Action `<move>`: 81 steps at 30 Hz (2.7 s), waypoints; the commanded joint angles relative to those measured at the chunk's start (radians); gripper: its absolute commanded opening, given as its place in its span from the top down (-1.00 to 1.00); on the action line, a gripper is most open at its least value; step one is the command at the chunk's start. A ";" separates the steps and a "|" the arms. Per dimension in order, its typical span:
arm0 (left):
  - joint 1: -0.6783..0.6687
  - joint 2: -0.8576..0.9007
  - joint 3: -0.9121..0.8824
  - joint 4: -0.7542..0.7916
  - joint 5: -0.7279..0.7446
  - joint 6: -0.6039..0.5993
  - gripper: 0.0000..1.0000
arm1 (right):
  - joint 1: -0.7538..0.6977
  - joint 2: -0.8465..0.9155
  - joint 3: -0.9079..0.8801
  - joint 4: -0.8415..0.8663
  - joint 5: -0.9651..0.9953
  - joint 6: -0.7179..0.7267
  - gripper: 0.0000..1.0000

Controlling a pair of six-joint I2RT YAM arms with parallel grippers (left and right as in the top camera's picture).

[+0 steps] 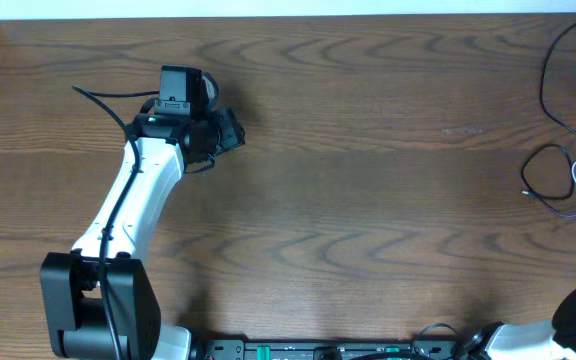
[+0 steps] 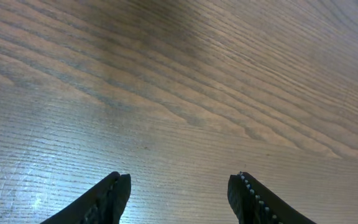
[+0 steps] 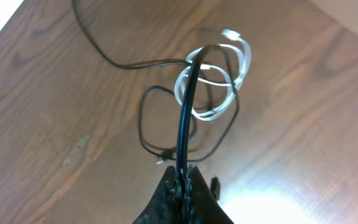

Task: Untangle cables
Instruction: 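Lower the black cable beside the white cable and open the right gripper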

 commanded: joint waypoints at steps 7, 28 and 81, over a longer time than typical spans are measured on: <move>0.004 0.006 0.006 0.000 -0.009 -0.008 -0.12 | 0.178 0.214 -0.006 0.190 -0.094 -0.019 0.98; 0.004 0.006 0.006 -0.001 -0.009 -0.008 -0.71 | 0.278 0.110 0.010 0.195 -0.229 -0.134 -0.47; 0.004 0.006 0.006 0.000 -0.009 -0.008 -0.96 | 0.608 -0.944 -0.914 0.759 -0.016 -0.191 -0.99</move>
